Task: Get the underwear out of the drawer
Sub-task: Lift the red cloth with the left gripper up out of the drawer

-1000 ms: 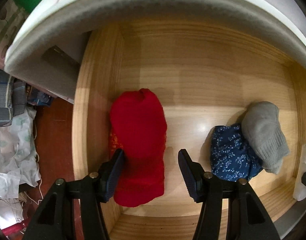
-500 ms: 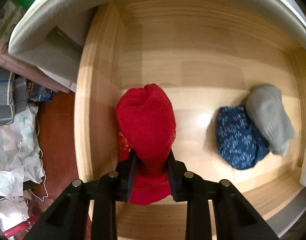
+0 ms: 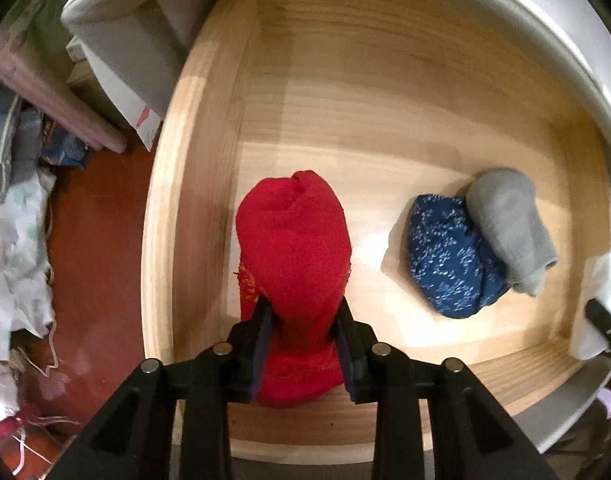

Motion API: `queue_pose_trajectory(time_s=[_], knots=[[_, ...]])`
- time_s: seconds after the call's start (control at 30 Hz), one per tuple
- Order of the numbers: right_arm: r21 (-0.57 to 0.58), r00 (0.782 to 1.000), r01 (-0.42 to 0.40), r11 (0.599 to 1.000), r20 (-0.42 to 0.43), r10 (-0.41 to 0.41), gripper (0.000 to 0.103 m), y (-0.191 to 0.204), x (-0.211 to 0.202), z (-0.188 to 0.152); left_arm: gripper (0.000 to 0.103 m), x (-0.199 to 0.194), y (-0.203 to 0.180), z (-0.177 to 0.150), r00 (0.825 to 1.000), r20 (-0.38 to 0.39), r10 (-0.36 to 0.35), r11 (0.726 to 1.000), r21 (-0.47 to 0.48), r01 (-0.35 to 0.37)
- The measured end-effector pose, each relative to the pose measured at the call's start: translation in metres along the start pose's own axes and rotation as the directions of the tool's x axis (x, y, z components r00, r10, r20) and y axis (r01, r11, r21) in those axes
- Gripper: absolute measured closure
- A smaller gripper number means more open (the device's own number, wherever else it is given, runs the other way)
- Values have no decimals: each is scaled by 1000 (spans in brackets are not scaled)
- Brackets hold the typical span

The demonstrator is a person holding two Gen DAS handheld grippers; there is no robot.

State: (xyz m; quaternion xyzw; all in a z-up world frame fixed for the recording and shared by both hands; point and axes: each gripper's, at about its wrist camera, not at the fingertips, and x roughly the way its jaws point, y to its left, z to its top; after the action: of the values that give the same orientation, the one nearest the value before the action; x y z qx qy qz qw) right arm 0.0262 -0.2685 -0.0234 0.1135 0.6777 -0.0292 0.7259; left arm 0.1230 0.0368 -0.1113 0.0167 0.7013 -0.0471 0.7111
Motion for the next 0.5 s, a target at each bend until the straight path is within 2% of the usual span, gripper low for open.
queue_pose_trajectory(time_s=[0.2,0.3,0.5], knots=[[10,1000,-6,1000,-6,7,61,-2,2,0,61,-11,7,7,999,37,-3,999,-42,4],[14,1000,-1,1000,-7,1,61,-2,1,-1,51,-12,5,13,999,49,15,997,-74,-12],[25,1000,3,1000,-12,-3,61,0,3,-1,49,2,1,21,998,33,62,993,-100,-58]])
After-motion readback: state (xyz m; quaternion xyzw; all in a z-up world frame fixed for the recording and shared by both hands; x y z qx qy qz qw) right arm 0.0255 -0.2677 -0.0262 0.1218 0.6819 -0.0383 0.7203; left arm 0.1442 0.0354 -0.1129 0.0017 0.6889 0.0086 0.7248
